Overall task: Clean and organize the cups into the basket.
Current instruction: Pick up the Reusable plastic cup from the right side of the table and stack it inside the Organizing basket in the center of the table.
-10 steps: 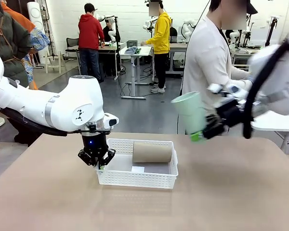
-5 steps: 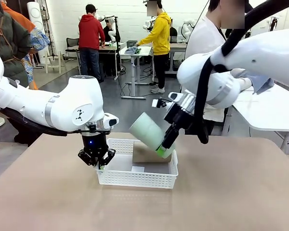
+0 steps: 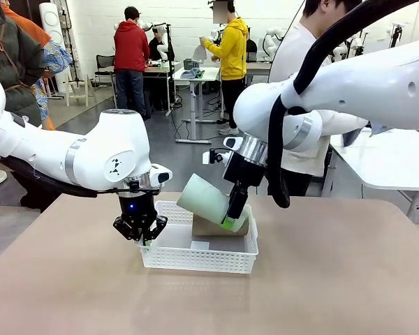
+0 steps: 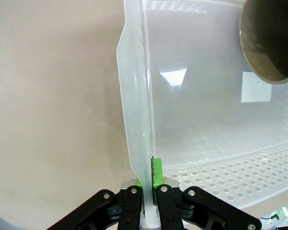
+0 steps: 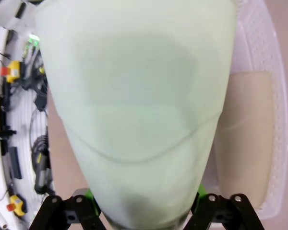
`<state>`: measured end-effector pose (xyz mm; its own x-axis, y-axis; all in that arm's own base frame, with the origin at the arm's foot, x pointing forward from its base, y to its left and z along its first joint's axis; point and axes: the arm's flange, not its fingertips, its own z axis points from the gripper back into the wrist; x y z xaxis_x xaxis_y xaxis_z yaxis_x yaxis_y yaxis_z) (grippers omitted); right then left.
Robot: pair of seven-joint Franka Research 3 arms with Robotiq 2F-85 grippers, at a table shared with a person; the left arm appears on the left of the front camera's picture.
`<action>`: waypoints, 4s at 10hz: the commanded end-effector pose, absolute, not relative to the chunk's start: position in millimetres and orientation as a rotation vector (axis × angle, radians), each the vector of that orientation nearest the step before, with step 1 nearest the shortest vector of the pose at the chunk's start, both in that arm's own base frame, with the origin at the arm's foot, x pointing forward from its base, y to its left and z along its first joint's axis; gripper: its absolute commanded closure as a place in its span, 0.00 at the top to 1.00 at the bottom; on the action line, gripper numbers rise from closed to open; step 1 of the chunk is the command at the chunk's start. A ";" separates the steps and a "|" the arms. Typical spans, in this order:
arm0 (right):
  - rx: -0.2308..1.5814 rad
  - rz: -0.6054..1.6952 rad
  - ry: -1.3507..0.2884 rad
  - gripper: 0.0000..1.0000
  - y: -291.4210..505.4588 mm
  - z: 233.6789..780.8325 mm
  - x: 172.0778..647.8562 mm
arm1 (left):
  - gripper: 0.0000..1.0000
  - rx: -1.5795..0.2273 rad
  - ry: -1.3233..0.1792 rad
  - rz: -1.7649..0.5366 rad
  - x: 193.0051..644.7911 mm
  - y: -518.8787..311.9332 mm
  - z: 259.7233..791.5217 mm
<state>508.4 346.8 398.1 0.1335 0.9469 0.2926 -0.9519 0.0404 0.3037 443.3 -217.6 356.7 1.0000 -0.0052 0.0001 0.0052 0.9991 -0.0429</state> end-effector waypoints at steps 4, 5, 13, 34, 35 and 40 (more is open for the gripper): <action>0.247 1.458 0.011 0.76 359.8 352.9 528.9 | 0.00 -0.047 -0.009 -0.002 443.8 -217.8 359.3; 0.239 1.465 0.015 0.76 361.9 346.8 530.9 | 0.00 -0.047 -0.009 -0.002 443.8 -217.8 359.3; 0.247 1.452 0.044 1.00 355.9 345.2 529.5 | 0.00 -0.047 -0.009 -0.002 443.8 -217.8 359.3; 0.811 0.978 -1.001 1.00 -69.3 420.4 379.8 | 0.00 -0.047 -0.009 -0.002 443.8 -217.8 359.3; 0.874 1.019 -0.959 1.00 -68.2 428.1 382.0 | 0.00 -0.047 -0.009 -0.002 443.8 -217.8 359.3; 0.874 1.019 -0.959 1.00 -68.2 428.1 382.0 | 0.00 -0.047 -0.009 -0.002 443.8 -217.8 359.3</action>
